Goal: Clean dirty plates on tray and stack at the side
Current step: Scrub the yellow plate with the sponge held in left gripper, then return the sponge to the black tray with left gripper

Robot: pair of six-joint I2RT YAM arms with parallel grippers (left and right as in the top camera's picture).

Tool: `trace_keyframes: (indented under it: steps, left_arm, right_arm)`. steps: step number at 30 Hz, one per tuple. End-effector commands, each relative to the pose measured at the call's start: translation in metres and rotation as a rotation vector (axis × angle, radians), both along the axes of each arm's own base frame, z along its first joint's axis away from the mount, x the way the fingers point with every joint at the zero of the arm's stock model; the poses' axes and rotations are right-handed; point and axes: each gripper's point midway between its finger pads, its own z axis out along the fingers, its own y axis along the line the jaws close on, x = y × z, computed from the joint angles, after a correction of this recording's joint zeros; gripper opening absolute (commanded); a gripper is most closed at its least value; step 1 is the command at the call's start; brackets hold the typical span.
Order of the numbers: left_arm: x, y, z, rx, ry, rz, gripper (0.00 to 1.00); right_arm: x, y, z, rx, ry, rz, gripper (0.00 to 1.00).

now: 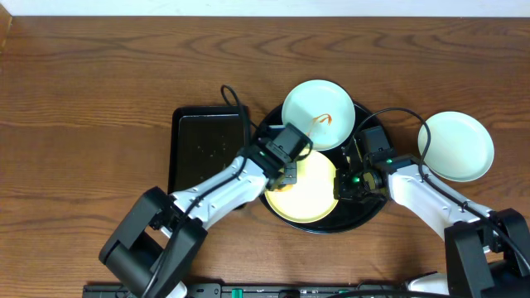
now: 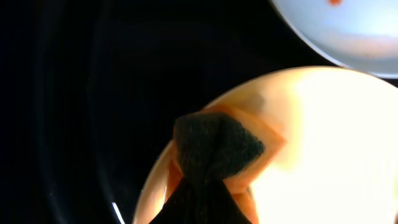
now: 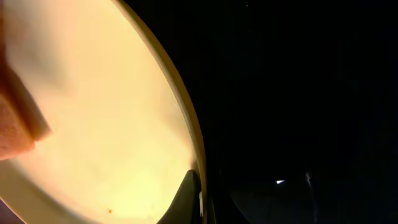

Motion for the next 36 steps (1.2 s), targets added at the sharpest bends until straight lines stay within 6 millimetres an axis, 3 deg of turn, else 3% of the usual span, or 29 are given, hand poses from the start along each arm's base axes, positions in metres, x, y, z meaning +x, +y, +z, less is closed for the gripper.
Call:
trace_keyframes:
  steps: [1,8,13,16,21,27,32,36]
  left_arm:
    - [-0.021,-0.021,-0.003,-0.099,0.100,-0.143,0.08]
    - [-0.062,-0.061,-0.006,-0.167,0.172,-0.295,0.08]
    - [-0.076,-0.072,-0.010,-0.148,0.171,-0.344,0.08]
    - [-0.066,-0.061,-0.013,-0.086,0.128,-0.313,0.08]
    - [-0.028,-0.023,-0.014,0.040,0.029,-0.191,0.08]
    - [0.010,0.014,-0.012,0.050,-0.002,-0.042,0.08]
    - [0.012,0.018,-0.011,-0.027,0.053,-0.032,0.08]
    - [0.019,0.028,0.003,-0.039,0.029,-0.006,0.08]
  right_arm:
    - [-0.009,-0.008,-0.014,-0.061,0.032,0.012,0.01]
    - [-0.010,-0.008,-0.015,-0.063,0.038,0.012,0.01]
    - [-0.012,-0.009,-0.015,-0.066,0.045,0.013,0.01]
    - [-0.012,-0.009,-0.015,-0.066,0.045,0.013,0.01]
    - [-0.012,-0.009,-0.015,-0.066,0.047,0.013,0.01]
    - [-0.013,-0.009,-0.015,-0.066,0.047,0.014,0.01]
    - [-0.012,-0.009,-0.015,-0.066,0.047,0.013,0.01]
    - [-0.012,-0.009,-0.015,-0.067,0.046,0.013,0.01]
